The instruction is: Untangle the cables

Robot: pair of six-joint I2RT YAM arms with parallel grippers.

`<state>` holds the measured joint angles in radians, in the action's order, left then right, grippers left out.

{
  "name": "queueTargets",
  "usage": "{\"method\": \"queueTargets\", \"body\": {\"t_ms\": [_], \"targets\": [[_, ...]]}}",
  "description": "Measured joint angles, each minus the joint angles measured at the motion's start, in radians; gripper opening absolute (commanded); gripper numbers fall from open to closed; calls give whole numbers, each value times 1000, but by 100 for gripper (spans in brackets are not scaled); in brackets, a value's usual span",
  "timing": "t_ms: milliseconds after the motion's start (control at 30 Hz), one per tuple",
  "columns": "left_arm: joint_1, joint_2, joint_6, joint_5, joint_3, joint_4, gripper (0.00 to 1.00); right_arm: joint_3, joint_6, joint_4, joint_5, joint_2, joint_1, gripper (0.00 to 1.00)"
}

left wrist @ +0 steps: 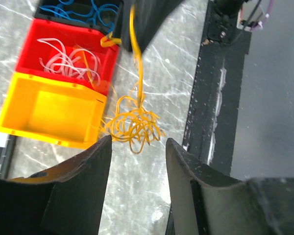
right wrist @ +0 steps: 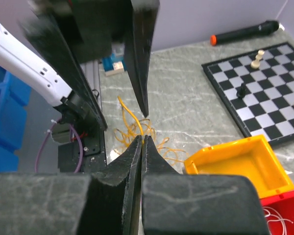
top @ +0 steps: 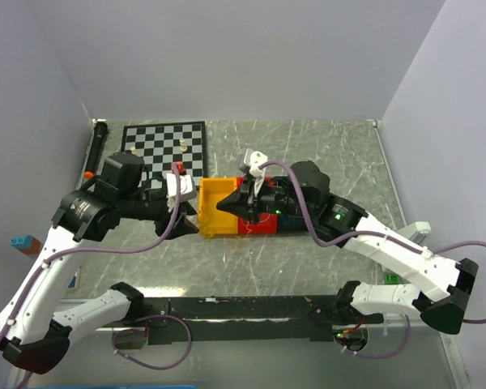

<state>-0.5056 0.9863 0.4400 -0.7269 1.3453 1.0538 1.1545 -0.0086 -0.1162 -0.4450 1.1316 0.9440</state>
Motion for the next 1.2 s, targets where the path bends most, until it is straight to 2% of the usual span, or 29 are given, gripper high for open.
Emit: {"method": "queueTargets", "body": {"t_ms": [200,367,533,567,633,667,1000,1200], "targets": [[0,-14,6,-11,-98,-9,50,5,11,-6,-1,-37,0,0],[0,-14,-14,-12,-116,-50,29,6,26,-13,-3,-39,0,0],[1,-13,-16,-38,-116,-69,30,6,41,-19,-8,-40,0,0],[1,-13,-16,-46,-115,-69,25,6,42,-19,-8,-40,0,0],[1,-13,-15,-67,-115,-69,8,6,45,-19,-8,-43,0,0],[1,-13,-18,-72,-115,-69,2,6,46,-19,-8,-46,0,0],[2,-13,-12,-79,-117,-74,1,5,57,-25,17,-84,0,0],[2,-29,-11,0,-198,-132,1,2,56,-74,82,-182,0,0]]}}
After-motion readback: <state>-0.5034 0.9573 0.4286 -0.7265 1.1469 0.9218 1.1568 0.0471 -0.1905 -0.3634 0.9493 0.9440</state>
